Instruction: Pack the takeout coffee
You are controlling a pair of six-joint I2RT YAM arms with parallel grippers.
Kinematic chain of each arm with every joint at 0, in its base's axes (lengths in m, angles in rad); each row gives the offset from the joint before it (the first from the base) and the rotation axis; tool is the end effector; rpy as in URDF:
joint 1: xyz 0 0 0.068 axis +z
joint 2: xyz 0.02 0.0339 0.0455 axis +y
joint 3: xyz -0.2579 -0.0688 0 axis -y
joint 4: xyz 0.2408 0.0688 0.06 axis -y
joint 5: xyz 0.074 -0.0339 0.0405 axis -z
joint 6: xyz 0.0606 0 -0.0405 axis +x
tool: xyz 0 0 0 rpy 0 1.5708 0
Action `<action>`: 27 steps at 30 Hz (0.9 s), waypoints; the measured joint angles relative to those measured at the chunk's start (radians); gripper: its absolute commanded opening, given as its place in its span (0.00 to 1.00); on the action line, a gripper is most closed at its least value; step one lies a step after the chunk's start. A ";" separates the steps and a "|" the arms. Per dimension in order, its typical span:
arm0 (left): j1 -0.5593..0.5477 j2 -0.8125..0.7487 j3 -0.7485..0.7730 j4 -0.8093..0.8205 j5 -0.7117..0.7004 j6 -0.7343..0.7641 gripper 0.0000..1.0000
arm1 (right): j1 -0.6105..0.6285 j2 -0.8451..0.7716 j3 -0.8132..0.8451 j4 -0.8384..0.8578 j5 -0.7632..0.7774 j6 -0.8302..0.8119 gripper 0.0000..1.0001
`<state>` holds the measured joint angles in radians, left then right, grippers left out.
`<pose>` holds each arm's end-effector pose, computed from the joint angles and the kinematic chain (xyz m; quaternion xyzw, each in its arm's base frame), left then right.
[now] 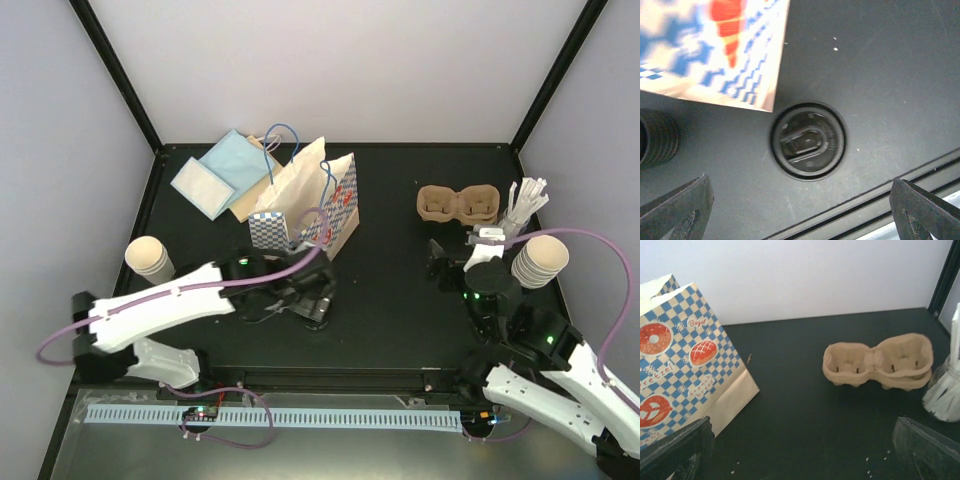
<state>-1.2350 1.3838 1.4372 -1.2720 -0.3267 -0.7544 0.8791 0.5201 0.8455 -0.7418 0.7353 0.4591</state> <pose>0.1023 -0.2340 0.3163 0.2035 0.9503 -0.0577 0.2284 0.1040 0.0618 0.3274 0.0288 0.8057 0.0796 0.5862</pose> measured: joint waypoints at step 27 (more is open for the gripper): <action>0.528 -0.606 -0.432 0.280 0.270 0.198 0.99 | 0.000 0.586 0.206 -0.216 -0.410 0.147 1.00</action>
<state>-0.7067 0.7780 1.0050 -0.9924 -0.0566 -0.5568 0.8791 1.1065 1.0515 -0.9573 0.3248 0.6064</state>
